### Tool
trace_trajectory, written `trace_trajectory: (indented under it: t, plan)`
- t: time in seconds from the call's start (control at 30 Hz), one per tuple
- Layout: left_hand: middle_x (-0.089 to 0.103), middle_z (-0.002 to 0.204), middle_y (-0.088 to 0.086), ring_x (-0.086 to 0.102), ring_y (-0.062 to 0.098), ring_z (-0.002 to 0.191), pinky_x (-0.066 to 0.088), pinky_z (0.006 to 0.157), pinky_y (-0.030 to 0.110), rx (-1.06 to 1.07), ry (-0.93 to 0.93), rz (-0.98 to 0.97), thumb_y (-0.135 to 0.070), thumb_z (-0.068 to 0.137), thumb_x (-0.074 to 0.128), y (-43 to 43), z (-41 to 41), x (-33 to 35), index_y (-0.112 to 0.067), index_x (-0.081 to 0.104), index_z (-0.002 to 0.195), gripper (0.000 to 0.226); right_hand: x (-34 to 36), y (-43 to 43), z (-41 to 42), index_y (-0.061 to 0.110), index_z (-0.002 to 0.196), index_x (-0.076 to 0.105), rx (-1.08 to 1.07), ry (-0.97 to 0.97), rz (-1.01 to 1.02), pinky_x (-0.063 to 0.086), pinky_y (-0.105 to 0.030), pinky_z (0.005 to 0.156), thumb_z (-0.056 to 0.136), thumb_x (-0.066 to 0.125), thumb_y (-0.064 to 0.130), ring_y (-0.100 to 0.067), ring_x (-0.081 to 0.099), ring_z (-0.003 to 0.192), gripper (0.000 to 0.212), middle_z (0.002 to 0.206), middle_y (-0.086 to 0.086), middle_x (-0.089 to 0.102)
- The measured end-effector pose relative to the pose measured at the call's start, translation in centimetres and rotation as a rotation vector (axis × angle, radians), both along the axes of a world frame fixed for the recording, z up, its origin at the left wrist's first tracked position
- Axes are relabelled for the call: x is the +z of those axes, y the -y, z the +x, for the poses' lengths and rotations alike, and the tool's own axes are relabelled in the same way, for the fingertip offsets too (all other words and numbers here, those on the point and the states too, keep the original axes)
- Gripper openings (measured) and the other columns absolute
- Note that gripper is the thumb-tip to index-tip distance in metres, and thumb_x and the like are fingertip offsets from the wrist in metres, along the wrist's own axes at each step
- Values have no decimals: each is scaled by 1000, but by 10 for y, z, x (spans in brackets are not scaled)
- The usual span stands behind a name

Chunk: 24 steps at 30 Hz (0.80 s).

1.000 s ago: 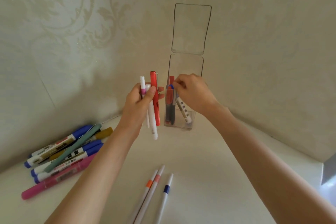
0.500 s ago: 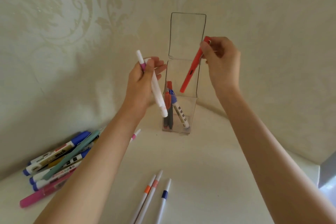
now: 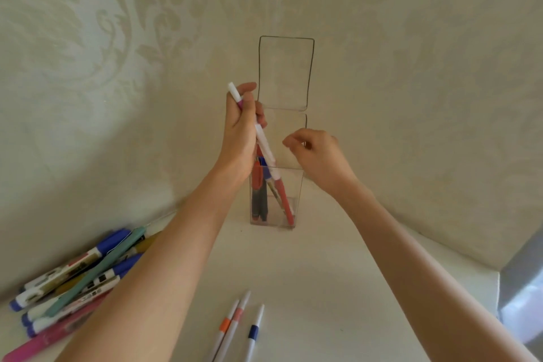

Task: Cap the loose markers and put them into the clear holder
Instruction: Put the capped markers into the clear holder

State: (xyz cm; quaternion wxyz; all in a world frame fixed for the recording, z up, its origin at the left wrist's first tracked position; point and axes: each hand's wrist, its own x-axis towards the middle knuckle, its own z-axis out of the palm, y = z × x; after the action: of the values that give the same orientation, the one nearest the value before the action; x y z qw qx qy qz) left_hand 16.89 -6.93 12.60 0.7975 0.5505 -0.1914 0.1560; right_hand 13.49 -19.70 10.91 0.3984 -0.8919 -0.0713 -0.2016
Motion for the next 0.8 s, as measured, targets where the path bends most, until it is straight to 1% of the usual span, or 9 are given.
trace_trajectory:
  t: [0.07,0.23,0.3,0.37,0.47,0.57,0.63,0.7,0.8]
  plan:
    - [44,66,-4,43,7,60,38,63,20,-58,-16,-38,-20,100,32,-1,0,-3,-23,49,100,18,5,0,0,16,114,63,47,-11,74,37,-5,70,93,52,23,-5,54,93,25,103,7,63]
    - [51,71,-4,51,9,67,46,67,25,-177,40,-32,-21,100,33,0,1,2,-23,52,103,19,12,-15,6,15,123,55,145,-30,121,45,-4,63,91,54,12,-10,61,88,32,106,-5,67]
    - [58,87,-4,58,9,85,50,82,27,-156,21,4,-23,100,34,1,2,4,-25,52,108,20,13,-15,7,19,129,48,141,-4,108,46,-10,69,91,54,11,-12,61,88,39,103,-6,67]
    - [57,99,-3,56,10,100,46,93,25,-90,-24,18,-25,100,34,-1,4,2,-24,52,111,21,12,-11,5,27,137,37,95,32,30,48,-22,75,92,54,12,-14,62,85,50,93,-4,66]
    - [54,88,-5,55,7,90,44,84,17,-17,-46,30,-17,99,35,-8,5,-5,-16,51,106,17,7,-5,-1,32,144,24,72,48,-107,53,-32,77,93,51,10,-23,64,80,62,88,-11,67]
    - [53,89,-4,61,2,82,47,85,21,-4,-21,172,-5,96,40,-10,4,-13,-13,44,114,20,0,-4,-4,31,145,22,42,35,-216,55,-41,78,93,50,10,-28,65,80,63,92,-15,68]
    - [50,95,-2,61,-3,80,50,80,14,88,4,315,0,94,43,-10,4,-14,-15,31,129,40,-4,-4,-6,27,144,25,15,41,-252,55,-41,76,93,49,12,-27,65,79,58,93,-13,69]
    - [47,102,0,63,1,81,51,75,11,171,54,427,6,90,47,-10,5,-17,-18,18,136,60,-7,-4,-7,23,143,26,-4,47,-243,54,-38,78,94,47,15,-27,65,84,54,98,-12,69]
    - [50,110,4,66,15,78,53,74,18,260,118,612,3,89,52,-11,5,-27,-16,30,132,52,-10,-2,-8,19,140,31,-14,47,-180,50,-35,82,94,45,14,-29,62,98,49,112,-12,65]
